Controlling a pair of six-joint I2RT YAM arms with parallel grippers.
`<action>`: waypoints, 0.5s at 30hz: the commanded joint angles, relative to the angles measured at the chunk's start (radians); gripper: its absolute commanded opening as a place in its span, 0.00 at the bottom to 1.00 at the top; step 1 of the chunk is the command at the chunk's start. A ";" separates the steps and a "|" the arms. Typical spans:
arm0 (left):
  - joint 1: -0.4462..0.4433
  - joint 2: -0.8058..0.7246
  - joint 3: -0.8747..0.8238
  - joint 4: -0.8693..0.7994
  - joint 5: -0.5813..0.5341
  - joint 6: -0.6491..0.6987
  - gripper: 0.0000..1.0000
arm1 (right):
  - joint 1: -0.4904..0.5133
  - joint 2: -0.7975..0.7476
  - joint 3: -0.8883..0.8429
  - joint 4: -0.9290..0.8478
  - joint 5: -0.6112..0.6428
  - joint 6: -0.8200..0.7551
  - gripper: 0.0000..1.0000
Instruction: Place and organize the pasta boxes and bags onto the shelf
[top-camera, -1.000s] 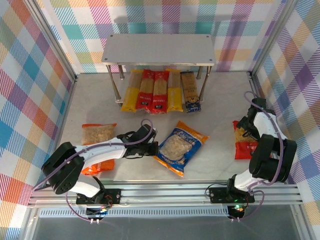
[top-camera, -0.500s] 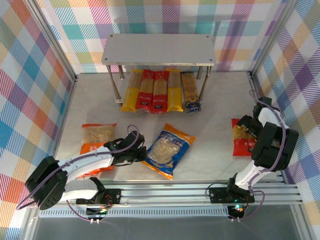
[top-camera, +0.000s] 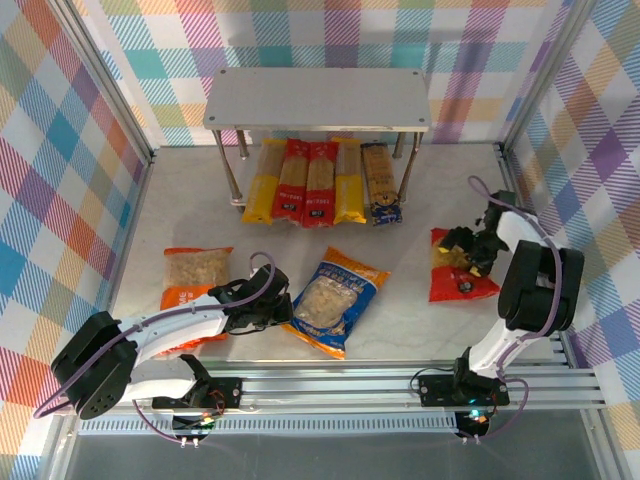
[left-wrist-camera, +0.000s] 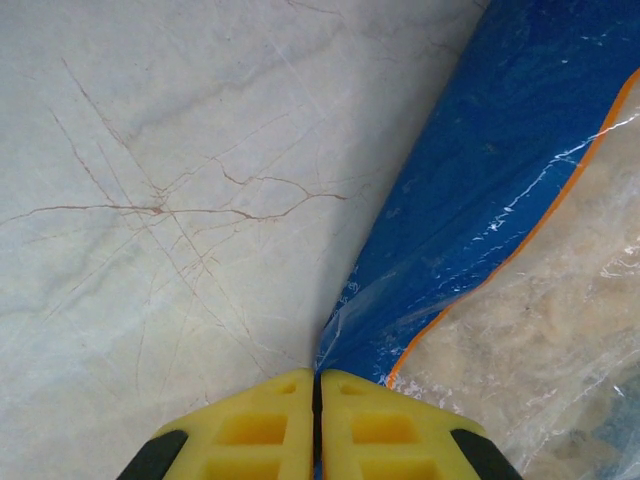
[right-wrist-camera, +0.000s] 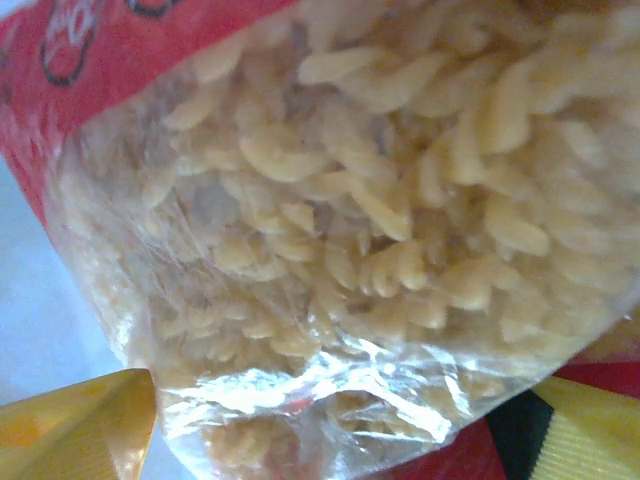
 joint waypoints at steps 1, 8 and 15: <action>0.006 -0.012 0.014 0.011 -0.028 -0.039 0.09 | 0.056 0.007 -0.054 -0.062 -0.101 -0.012 0.86; 0.007 -0.010 0.020 0.011 -0.035 -0.035 0.10 | 0.149 -0.080 -0.136 -0.074 -0.122 0.012 0.86; 0.006 -0.005 0.025 0.049 -0.039 -0.035 0.10 | 0.289 -0.117 -0.187 -0.103 -0.107 0.040 0.86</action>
